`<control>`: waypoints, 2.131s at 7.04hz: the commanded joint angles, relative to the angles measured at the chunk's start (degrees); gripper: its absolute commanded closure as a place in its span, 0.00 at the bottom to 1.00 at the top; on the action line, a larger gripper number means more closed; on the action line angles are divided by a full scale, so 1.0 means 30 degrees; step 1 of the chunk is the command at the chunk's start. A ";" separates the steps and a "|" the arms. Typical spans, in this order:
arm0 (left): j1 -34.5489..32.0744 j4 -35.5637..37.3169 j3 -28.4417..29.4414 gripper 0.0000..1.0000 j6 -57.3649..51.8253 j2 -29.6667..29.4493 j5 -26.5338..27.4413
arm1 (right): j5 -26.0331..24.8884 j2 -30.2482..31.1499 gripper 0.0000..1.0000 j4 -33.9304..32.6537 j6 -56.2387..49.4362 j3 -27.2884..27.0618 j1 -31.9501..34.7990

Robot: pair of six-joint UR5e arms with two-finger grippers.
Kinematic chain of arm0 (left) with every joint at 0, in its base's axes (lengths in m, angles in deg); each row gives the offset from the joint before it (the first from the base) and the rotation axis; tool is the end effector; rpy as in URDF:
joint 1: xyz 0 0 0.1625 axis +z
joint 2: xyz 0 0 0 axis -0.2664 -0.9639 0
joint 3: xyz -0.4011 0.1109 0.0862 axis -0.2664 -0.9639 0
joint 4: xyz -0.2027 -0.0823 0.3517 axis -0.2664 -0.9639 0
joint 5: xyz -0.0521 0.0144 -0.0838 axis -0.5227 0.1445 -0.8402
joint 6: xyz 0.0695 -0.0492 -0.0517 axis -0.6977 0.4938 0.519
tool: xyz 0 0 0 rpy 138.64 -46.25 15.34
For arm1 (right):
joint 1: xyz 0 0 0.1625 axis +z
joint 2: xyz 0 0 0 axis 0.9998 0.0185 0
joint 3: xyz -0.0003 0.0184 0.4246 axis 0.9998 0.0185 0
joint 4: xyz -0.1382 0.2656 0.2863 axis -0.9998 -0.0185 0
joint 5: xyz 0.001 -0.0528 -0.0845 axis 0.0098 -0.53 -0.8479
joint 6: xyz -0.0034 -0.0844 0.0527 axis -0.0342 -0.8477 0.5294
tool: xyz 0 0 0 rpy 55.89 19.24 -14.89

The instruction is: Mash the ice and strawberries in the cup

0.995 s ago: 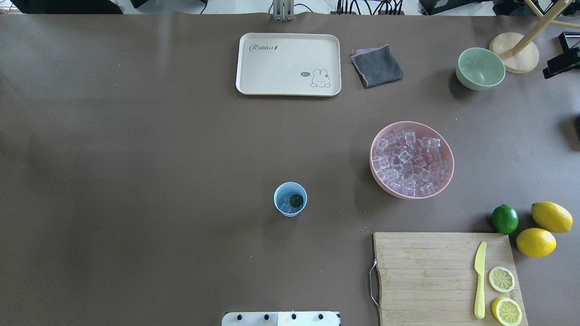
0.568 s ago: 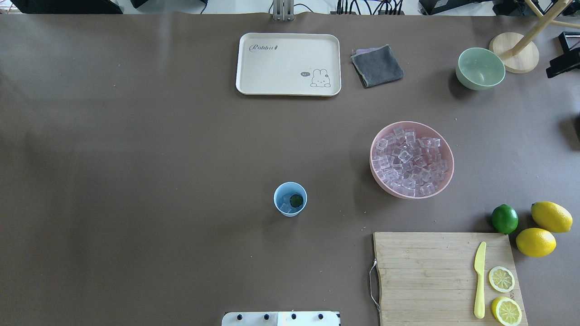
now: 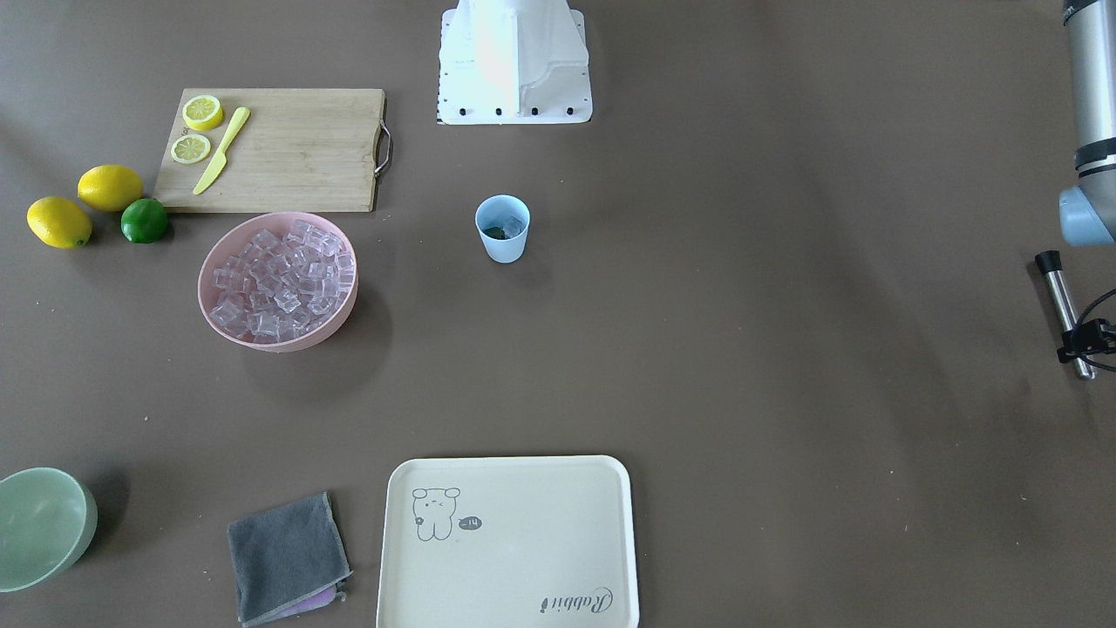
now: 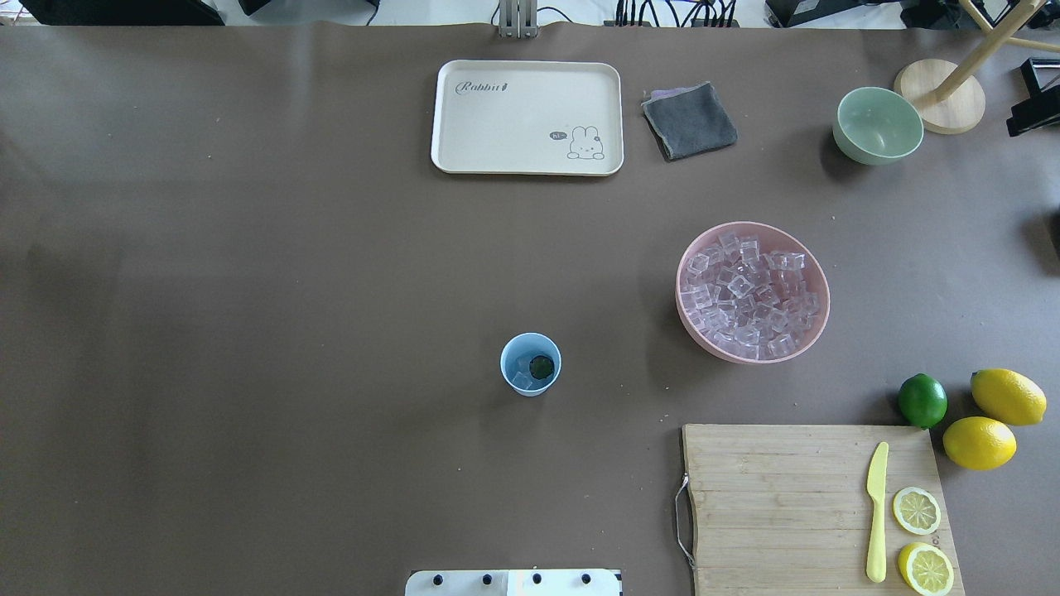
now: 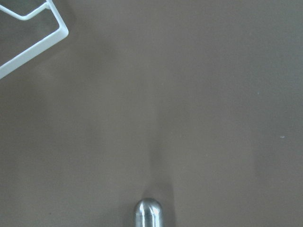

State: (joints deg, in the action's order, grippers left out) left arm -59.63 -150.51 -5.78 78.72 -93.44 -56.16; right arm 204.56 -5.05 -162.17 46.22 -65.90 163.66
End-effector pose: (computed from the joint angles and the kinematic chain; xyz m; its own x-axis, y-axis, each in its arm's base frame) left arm 0.0867 -0.5979 0.7412 0.7461 0.1562 -0.6473 -0.1182 0.9877 0.1021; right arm -0.0593 -0.5485 0.4488 0.8217 -0.1243 0.5562 -0.0815 0.9403 0.3306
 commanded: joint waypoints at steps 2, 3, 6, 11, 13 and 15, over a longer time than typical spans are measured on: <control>0.0065 0.0054 0.0758 0.16 -0.0372 -0.0051 -0.0056 | -0.0437 -0.0039 0.00 0.0160 -0.0046 0.0064 -0.0005; 0.0094 0.0460 0.0789 0.21 -0.0372 -0.0400 -0.0057 | -0.0437 -0.0039 0.00 0.0161 -0.0104 0.0064 -0.0005; 0.0124 0.0582 0.1109 0.38 -0.0401 -0.0666 -0.0027 | -0.0611 -0.0068 0.00 0.0161 -0.0105 -0.0024 -0.0005; 0.0270 0.0553 0.1199 0.50 -0.0606 -0.0608 0.0002 | -0.0759 -0.0069 0.00 0.0161 -0.0133 -0.0024 -0.0005; 0.0270 0.0582 0.1228 1.00 -0.0635 -0.0579 0.0031 | -0.0848 -0.0098 0.00 0.0161 -0.0163 -0.0082 -0.0005; 0.0212 0.0582 0.1112 1.00 -0.0606 -0.0666 0.0002 | -0.0906 -0.0127 0.00 0.0161 -0.0163 -0.0083 -0.0005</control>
State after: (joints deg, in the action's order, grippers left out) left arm -58.86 -148.77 -2.22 76.88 -95.29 -56.13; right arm 201.91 -5.36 -161.69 45.75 -66.13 163.65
